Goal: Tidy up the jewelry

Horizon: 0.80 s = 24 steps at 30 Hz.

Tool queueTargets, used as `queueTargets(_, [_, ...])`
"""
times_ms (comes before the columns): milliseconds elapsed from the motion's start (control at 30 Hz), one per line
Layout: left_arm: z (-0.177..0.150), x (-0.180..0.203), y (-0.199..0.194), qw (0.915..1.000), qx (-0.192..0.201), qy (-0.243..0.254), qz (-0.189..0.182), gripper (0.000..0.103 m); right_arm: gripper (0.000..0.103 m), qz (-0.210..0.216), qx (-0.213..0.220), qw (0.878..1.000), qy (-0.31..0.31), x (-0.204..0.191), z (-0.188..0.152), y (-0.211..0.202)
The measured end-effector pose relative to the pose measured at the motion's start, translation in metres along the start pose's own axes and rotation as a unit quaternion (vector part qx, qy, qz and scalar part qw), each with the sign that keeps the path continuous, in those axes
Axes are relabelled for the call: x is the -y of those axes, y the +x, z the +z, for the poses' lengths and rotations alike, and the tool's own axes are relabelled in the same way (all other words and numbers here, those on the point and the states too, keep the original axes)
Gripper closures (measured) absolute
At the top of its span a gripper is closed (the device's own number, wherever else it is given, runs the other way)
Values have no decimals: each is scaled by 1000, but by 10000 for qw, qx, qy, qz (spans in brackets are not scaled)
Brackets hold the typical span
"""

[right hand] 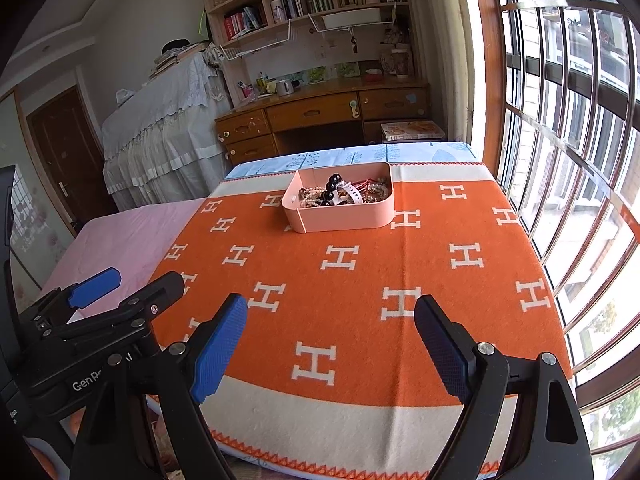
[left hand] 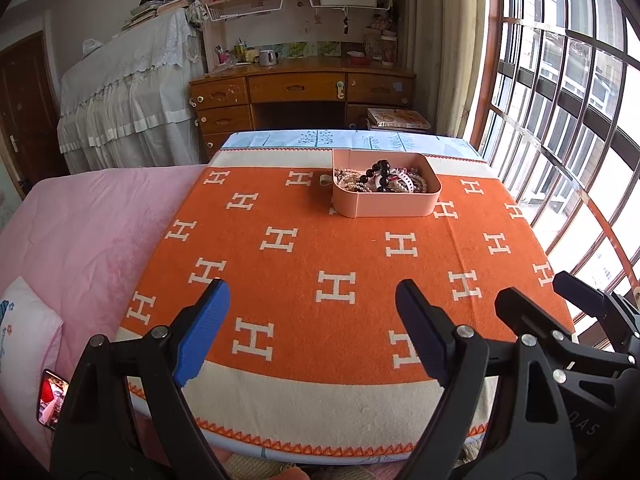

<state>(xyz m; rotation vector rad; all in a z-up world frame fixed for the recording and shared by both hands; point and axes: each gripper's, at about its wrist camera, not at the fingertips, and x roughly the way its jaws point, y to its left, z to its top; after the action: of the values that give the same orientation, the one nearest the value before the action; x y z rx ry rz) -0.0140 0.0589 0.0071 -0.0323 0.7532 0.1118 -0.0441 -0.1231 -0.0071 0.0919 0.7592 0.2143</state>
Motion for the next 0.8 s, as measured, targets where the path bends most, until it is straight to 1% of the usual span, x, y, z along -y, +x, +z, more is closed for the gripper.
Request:
queueTargets(133, [-4,0,4,10000,-31,-6,-11,20,16,3,-32,10000,9,0,-3,6])
queueTargets(600, [-5,0,6,10000,-65,-4,-19,20,16,3,-43,10000,15,0,-3,6])
queueTargets(800, [-11,-2,12,9999,-119,5,-18,20,16,9,-65,10000,23,-1,-5,8])
